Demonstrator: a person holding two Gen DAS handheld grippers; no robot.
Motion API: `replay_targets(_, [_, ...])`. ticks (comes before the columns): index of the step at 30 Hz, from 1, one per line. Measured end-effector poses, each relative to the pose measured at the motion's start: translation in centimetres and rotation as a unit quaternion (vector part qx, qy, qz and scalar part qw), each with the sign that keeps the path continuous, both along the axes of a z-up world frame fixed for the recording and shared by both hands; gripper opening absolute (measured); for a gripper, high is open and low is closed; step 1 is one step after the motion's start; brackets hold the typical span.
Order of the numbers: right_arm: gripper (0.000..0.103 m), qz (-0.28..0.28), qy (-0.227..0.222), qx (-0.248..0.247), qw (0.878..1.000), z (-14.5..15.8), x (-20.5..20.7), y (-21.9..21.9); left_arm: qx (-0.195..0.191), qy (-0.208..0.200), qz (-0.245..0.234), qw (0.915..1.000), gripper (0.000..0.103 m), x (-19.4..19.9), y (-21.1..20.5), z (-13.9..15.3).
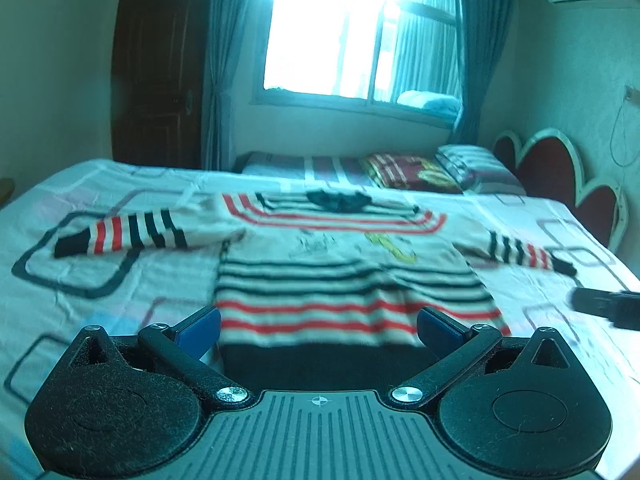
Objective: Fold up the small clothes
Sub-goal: 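Grasp the black sleeve cuff with the right tool while the left tool approaches the sweater body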
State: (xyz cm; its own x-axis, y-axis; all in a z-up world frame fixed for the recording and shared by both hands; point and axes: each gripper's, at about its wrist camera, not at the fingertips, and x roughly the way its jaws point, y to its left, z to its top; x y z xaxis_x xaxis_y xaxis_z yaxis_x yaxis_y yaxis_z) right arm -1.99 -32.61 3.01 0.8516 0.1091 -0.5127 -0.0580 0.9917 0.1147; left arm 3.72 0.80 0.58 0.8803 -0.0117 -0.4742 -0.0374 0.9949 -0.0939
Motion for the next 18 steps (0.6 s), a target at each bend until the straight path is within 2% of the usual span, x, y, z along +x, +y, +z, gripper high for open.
replay_targets(3, [0.102, -0.028, -0.002, 0.027, 0.999, -0.4, 2.6, -2.9, -0.004, -0.012, 0.004, 0.9999, 0.103, 3.3, 0.9, -0.6])
replay_targets(5, [0.101, -0.051, -0.007, 0.065, 0.997, -0.9, 4.8, -5.5, -0.012, -0.006, 0.006, 0.9999, 0.103, 6.0, 1.8, -1.1])
replay_targets(7, [0.1, -0.085, -0.008, 0.105, 0.991, -1.8, 7.4, -8.6, -0.019, 0.001, 0.01, 0.9998, 0.103, 8.7, 2.4, -1.6])
replay_targets(11, [0.098, -0.141, -0.017, 0.151, 0.978, -4.4, 13.0, -14.3, -0.016, 0.018, 0.016, 0.9996, 0.103, 14.3, 3.1, -3.1])
replay_targets(13, [0.086, -0.159, -0.009, 0.169, 0.973, -6.1, 15.9, -16.5, -0.01, 0.032, 0.022, 0.9992, 0.103, 17.1, 3.1, -3.9])
replay_targets(14, [0.066, -0.169, -0.001, 0.175, 0.97, -7.1, 17.5, -17.5, -0.006, 0.037, 0.023, 0.999, 0.103, 18.3, 3.0, -4.4])
replay_targets(15, [0.054, -0.181, 0.012, 0.186, 0.966, -8.1, 19.1, -18.5, -0.002, 0.043, 0.022, 0.9988, 0.103, 19.5, 3.0, -4.9])
replay_targets(18, [0.055, -0.22, 0.03, 0.254, 0.941, -11.8, 22.6, -21.6, 0.011, 0.06, 0.02, 0.9979, 0.103, 22.8, 2.9, -6.3])
